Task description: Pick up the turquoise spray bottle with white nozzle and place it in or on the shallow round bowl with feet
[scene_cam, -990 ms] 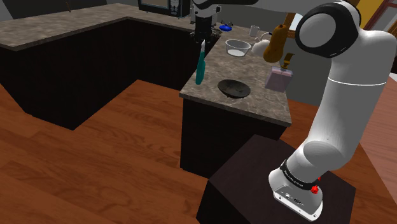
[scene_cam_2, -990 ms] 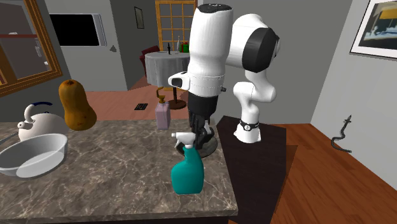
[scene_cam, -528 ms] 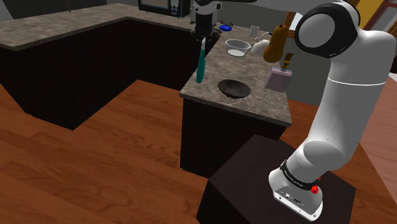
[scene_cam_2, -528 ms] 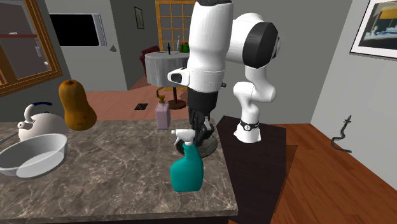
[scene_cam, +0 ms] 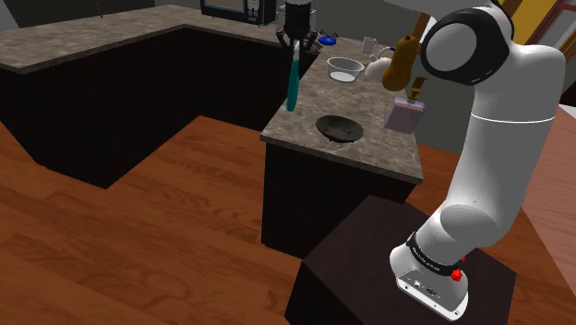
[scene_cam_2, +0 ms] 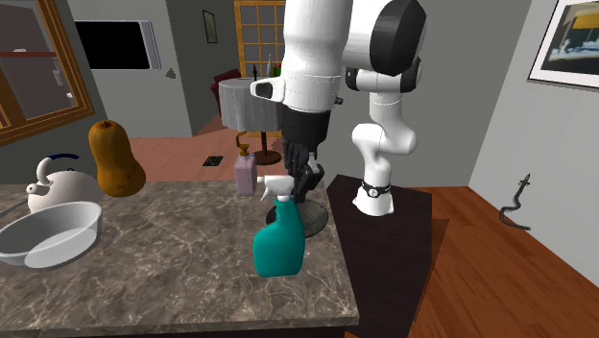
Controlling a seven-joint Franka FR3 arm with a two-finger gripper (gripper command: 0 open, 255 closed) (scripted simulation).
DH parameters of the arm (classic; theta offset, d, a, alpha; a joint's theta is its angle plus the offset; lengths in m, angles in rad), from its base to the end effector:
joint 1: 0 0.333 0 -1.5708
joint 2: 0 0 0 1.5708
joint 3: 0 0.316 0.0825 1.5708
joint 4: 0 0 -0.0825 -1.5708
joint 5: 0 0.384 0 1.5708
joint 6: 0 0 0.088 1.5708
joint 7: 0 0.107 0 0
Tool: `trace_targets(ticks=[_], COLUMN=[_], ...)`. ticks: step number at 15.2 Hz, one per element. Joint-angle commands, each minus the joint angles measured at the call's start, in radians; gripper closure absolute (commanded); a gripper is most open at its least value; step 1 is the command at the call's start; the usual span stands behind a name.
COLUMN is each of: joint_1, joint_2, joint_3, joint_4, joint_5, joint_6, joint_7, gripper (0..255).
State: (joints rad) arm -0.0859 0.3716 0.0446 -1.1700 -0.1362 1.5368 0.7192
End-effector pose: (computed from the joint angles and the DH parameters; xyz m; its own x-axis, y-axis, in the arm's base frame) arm 0.6589 -0.0483 0.5847 0.7198 -0.6901 0.0757 -0.6941 -0.7139 0.0928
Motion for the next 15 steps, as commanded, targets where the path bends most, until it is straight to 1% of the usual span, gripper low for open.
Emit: trace_targets(ticks=[1, 5, 8, 10, 12, 13, 15], joint_1=[0.003, 0.007, 0.011, 0.014, 0.019, 0.008, -0.012], joint_2=[0.012, 0.047, 0.086, 0.121, 0.17, 0.094, -0.02], joint_3=[0.0, 0.0, -0.002, -0.003, -0.005, -0.004, -0.005], joint_4=[0.048, 0.158, 0.262, 0.349, 0.458, 0.346, 0.195], joint_5=[-0.001, -0.003, -0.006, -0.008, -0.011, -0.007, -0.001], joint_6=[-0.036, -0.11, -0.175, -0.226, -0.287, -0.25, -0.211], joint_7=[-0.002, -0.01, -0.017, -0.023, -0.031, -0.034, -0.046], gripper=[255, 255, 255, 255, 255, 255, 255])
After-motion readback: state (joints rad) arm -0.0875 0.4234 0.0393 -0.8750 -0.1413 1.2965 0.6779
